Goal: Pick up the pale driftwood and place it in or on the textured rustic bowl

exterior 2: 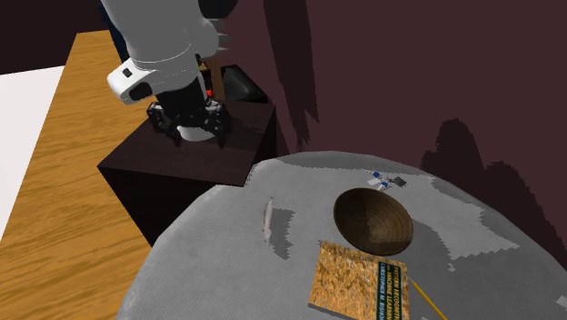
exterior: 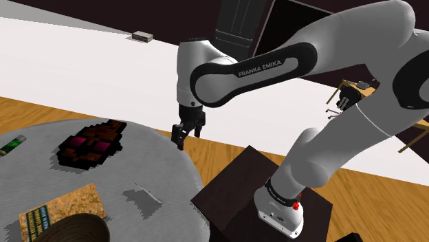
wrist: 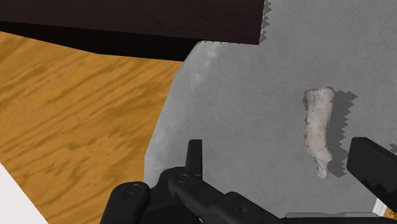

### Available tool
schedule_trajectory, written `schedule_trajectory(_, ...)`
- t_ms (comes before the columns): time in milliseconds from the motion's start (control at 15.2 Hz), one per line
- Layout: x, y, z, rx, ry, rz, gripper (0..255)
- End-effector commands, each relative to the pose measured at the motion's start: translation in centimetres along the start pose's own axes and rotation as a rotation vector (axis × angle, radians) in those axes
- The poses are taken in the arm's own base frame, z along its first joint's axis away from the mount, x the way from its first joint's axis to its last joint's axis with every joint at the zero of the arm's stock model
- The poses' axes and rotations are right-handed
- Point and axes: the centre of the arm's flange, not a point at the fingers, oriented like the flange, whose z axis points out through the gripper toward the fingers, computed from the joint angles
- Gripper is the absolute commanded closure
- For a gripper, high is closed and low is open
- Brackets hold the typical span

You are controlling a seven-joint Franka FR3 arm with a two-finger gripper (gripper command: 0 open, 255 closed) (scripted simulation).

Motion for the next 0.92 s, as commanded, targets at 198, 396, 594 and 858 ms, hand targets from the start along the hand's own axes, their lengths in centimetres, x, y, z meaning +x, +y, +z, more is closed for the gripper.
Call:
schedule_trajectory(198, 2.8, -4.1, 4.7, -0.016, -0.015, -0.014, 0)
schedule_trajectory(396, 4.4, -6.5, 7.6, -0.026, -0.024, -0.023, 0)
schedule_trajectory(594, 6.0, -9.0, 10.5, -0.037, -0.033, -0.032, 0)
schedule_trajectory(858, 8.0, -12.3, 14.5, -0.05, -0.045, -0.043, 0)
